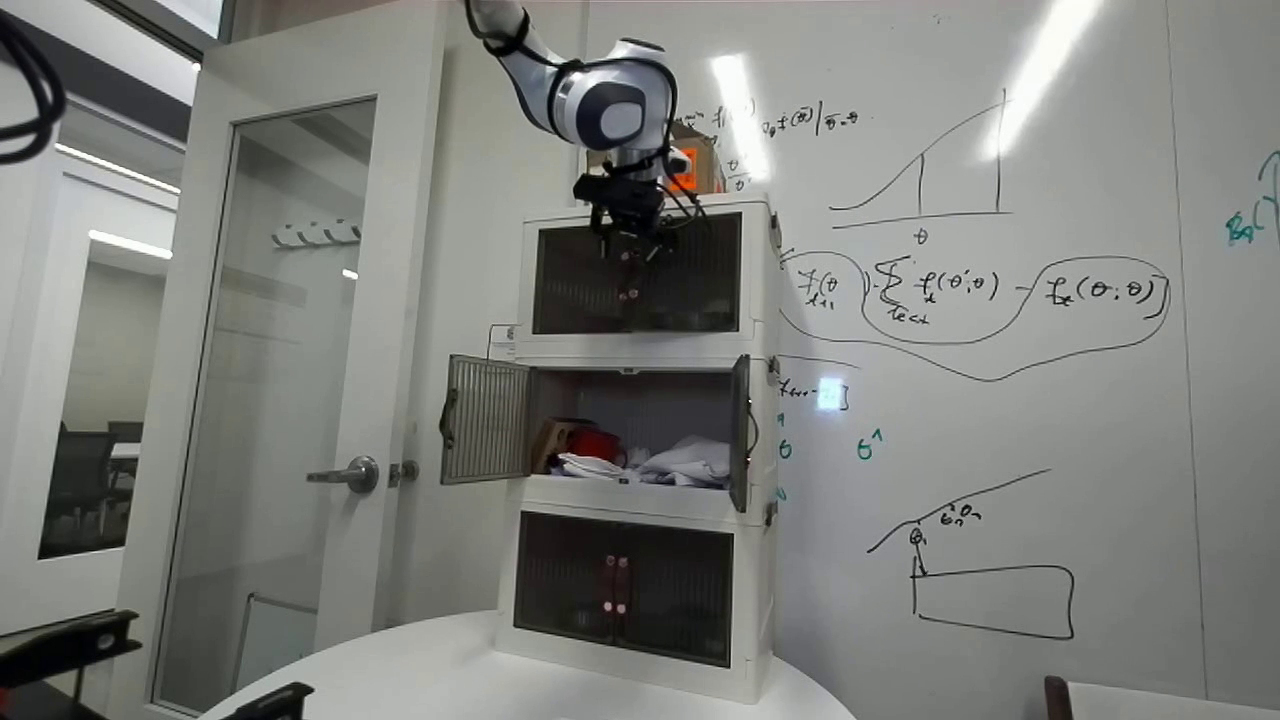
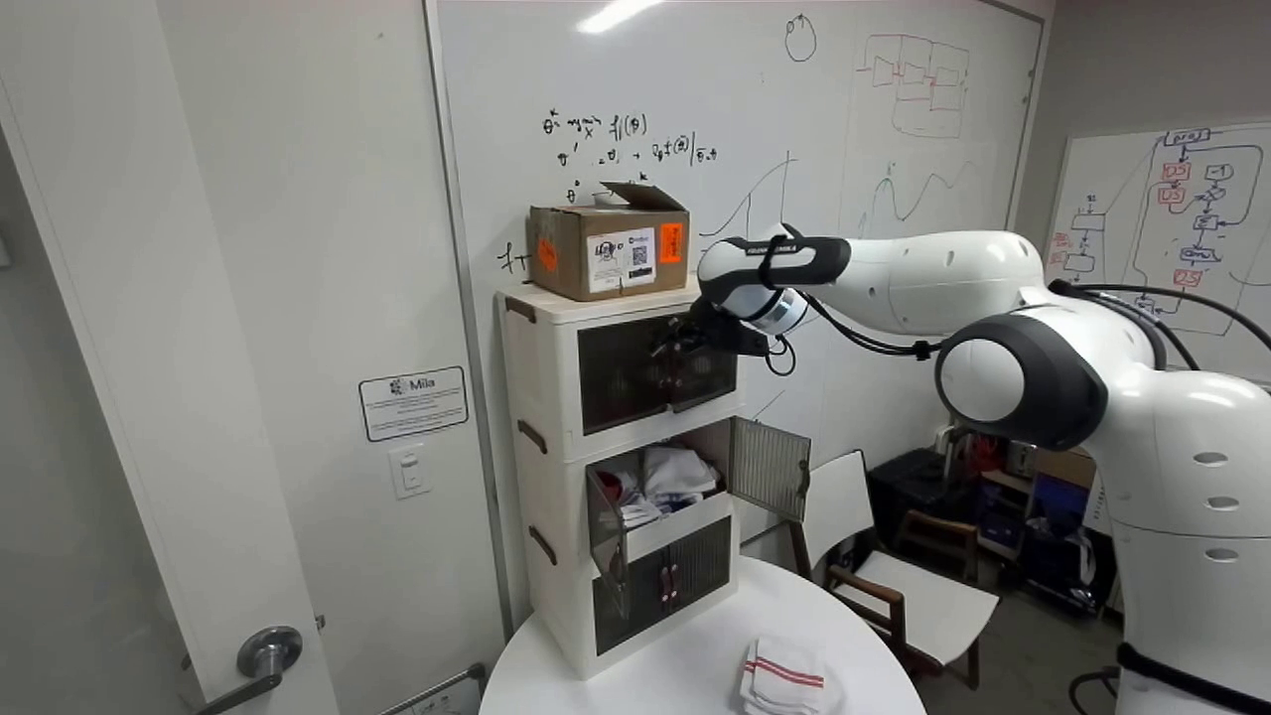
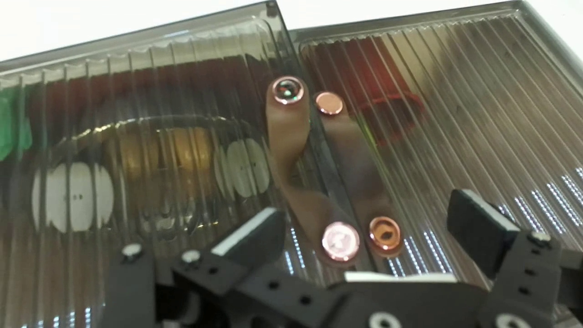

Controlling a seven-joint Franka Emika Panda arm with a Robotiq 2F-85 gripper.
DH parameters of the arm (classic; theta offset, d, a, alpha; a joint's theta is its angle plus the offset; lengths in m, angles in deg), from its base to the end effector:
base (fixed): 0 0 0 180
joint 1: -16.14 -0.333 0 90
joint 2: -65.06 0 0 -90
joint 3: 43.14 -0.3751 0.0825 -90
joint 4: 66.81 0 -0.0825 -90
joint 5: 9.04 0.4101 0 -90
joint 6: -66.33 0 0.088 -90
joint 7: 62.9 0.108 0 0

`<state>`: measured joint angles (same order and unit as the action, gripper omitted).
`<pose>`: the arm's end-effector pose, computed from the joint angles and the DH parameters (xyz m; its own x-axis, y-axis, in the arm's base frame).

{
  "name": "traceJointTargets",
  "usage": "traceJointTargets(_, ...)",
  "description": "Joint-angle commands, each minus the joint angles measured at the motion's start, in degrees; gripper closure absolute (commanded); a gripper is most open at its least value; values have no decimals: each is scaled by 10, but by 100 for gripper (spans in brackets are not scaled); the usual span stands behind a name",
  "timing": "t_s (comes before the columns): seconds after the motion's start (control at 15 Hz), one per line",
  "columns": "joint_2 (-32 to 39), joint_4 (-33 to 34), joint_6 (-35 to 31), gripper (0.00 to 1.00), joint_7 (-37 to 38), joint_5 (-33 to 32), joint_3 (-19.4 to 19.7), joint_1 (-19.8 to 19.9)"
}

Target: Close the top right cabinet door

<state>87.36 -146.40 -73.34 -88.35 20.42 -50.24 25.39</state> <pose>0.7706 -0.0479 0.6157 0.7364 -0.0305 0.6758 0.1960 -0.9465 -0.2563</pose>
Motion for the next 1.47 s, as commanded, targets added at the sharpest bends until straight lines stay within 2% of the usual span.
traceJointTargets(0.0,1,2,2,0,3,-3,-3,4)
traceJointTargets(0.4,-24,-15,43,0,1,-19,8,17)
traceJointTargets(0.73,-51,-27,99,0,14,-121,55,10)
traceJointTargets(0.93,-63,-43,97,0,13,-178,70,6)
traceJointTargets(1.2,-63,-77,30,0,16,-176,64,0)
traceJointTargets(1.4,-51,-103,-78,0,29,-168,56,-12)
